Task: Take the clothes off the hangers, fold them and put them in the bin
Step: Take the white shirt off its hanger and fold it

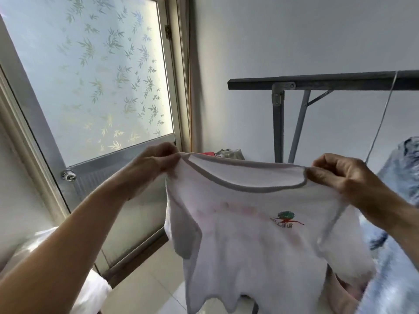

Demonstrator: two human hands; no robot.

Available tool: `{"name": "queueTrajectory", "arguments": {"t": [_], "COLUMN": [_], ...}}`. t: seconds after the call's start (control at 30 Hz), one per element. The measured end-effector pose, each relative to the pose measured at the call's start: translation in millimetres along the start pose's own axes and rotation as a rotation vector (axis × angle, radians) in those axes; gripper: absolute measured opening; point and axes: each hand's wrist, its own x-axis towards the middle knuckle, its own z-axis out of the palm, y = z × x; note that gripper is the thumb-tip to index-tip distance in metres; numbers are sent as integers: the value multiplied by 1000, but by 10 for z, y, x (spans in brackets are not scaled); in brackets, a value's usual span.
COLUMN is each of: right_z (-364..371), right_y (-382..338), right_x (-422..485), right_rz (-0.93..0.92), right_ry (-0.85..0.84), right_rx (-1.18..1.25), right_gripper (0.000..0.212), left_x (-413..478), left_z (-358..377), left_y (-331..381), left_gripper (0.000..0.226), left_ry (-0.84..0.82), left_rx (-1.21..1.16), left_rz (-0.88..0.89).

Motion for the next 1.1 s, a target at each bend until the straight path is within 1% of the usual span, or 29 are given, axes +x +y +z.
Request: {"name": "queueTrajectory", "arguments": {"t": [0.07, 0.1, 0.17, 0.23, 0.27, 0.3, 0.33, 0.37, 0.4, 0.47, 0.53, 0.63, 0.7, 0.8, 0.93, 1.1], "right_z": [-4, 2, 13, 0, 3, 9, 35, 76, 124, 228, 306, 416, 544, 770, 1007, 1043], "right_y": [-56, -81, -118, -129, -132, -115, -84, -28, 38, 151, 230, 330, 351, 338, 274, 234], "right_x": [8, 15, 15, 1, -4, -14, -19, -15, -22, -40, -75, -130, -182, -280, -416, -515], "right_rz": [-10, -18, -48, -49, -27, -8, -1, 6, 12, 33, 54, 91, 101, 111, 127, 65], "right_ry": [-30, -42, -48, -40, -41, -36, -30, -7, 34, 135, 237, 329, 367, 372, 310, 248], "right_rx": [-2, -1, -19, 45, 113, 156, 136, 65, 5, 31, 46, 4, 30, 111, 255, 265], "right_gripper": [20, 19, 16, 13, 12, 11, 12, 16, 19, 24, 26, 31, 33, 29, 21, 16], "left_x": [-22, -35, -85, -154, -190, -206, -203, -192, -182, -174, -200, -262, -322, -412, -545, -658], "left_z": [12, 19, 11, -18, -21, 13, 55, 112, 182, 333, 501, 771, 987, 1325, 1678, 1858], "left_y": [-7, 2, 30, 74, 94, 107, 94, 64, 15, -83, -153, -182, -162, -130, -93, -58], "left_gripper": [17, 16, 13, 16, 17, 19, 20, 22, 25, 27, 27, 27, 26, 24, 19, 18], "left_ry": [-22, -38, -124, -225, -234, -208, -151, -79, -8, 101, 186, 282, 300, 277, 215, 164], "left_rx": [-56, -32, 56, 118, 108, 73, 27, -15, -42, -108, -153, -169, -217, -305, -364, -382], "left_rz": [-25, -20, 3, 31, 36, 30, 11, -20, -56, -121, -160, -185, -178, -158, -140, -105]}}
